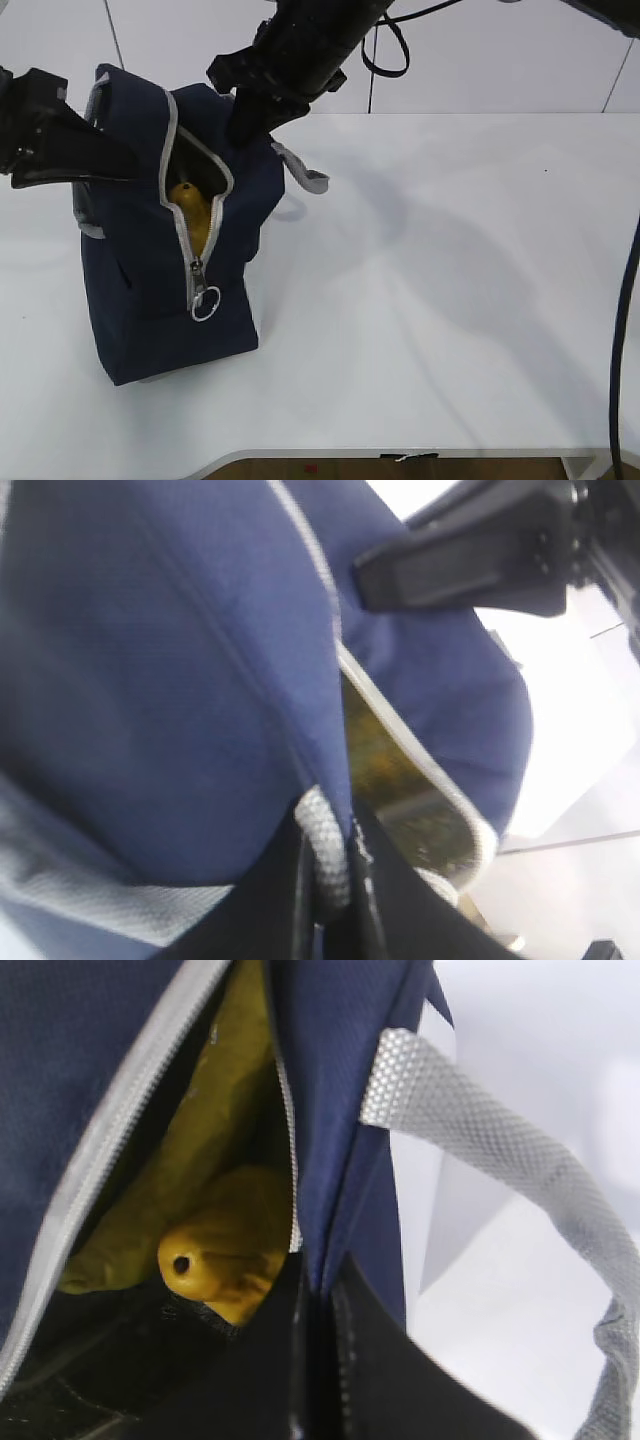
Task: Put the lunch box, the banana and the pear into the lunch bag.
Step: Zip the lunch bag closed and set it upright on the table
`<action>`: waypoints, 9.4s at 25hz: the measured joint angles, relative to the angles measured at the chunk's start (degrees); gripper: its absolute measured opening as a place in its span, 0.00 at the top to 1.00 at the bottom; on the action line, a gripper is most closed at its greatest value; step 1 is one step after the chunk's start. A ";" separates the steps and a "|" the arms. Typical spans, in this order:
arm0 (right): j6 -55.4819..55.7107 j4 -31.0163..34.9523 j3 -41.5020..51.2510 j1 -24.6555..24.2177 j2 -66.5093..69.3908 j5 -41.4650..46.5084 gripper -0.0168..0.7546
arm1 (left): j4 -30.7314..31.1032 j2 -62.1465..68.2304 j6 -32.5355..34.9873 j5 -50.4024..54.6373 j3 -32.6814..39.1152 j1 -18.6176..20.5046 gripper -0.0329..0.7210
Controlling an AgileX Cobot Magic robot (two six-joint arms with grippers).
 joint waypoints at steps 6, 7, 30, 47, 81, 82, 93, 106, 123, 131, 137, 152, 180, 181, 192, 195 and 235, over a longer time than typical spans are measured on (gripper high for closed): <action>1.06 -4.36 0.37 -0.19 -3.29 0.35 0.97 | -1.36 0.00 1.35 0.84 -1.92 0.00 0.93; 1.59 -5.08 0.37 -0.33 -3.85 0.58 0.97 | -1.25 0.00 1.35 1.12 -2.85 0.00 0.93; 3.36 -10.31 27.90 -12.58 -27.80 -8.96 0.97 | -2.07 18.07 1.70 -4.86 -21.97 -21.92 0.93; 1.16 -8.97 54.15 -13.95 -36.20 -33.99 0.97 | 2.08 23.31 1.91 -4.87 -25.35 -25.01 0.94; -4.46 -4.00 49.38 -13.95 -50.41 -27.77 0.42 | 0.51 23.36 1.98 -5.39 -25.35 -25.01 0.92; -5.44 -3.20 50.43 -13.95 -51.42 -27.41 0.42 | 0.51 23.36 1.98 -5.39 -25.35 -25.01 0.90; -23.03 8.45 68.05 -13.95 -58.01 -23.74 0.42 | 0.09 23.36 1.98 -5.16 -25.35 -25.01 0.63; -30.03 13.31 74.01 -13.95 -58.31 -20.03 0.42 | 0.57 23.36 1.98 -2.82 -25.35 -25.01 0.35; -32.99 13.42 74.01 -13.95 -58.35 -17.95 0.42 | 35.30 8.04 -11.95 3.22 -25.35 -25.01 0.34; -33.10 13.42 74.01 -13.95 -58.35 -17.85 0.42 | 35.01 4.73 -16.84 6.67 -23.42 -25.14 0.34; -33.23 13.49 74.01 -13.95 -58.35 -17.75 0.42 | 31.67 2.17 -17.10 -6.67 -11.57 -31.14 0.34; -40.26 18.78 82.25 -13.95 -58.35 -21.74 0.42 | 17.94 9.07 -16.56 -20.95 -9.09 -33.02 0.34; -54.68 32.36 89.04 -13.95 -58.44 -28.31 0.42 | 16.22 13.70 -12.73 -19.28 -15.04 -33.02 0.45; -54.72 32.45 89.04 -13.95 -58.44 -28.31 0.42 | 16.35 13.70 -12.73 -19.28 -15.07 -32.89 0.45; -54.95 32.59 89.04 -13.95 -58.44 -28.31 0.42 | 8.34 13.70 -12.83 -18.92 -15.07 -28.91 0.36; -54.99 32.59 89.04 -13.95 -58.44 -28.31 0.42 | 7.55 14.03 -12.83 -18.92 -15.17 -28.73 0.30; -64.18 35.90 89.04 -13.95 -54.61 -31.54 0.42 | 4.79 19.81 -12.63 -14.43 -18.32 -28.65 0.96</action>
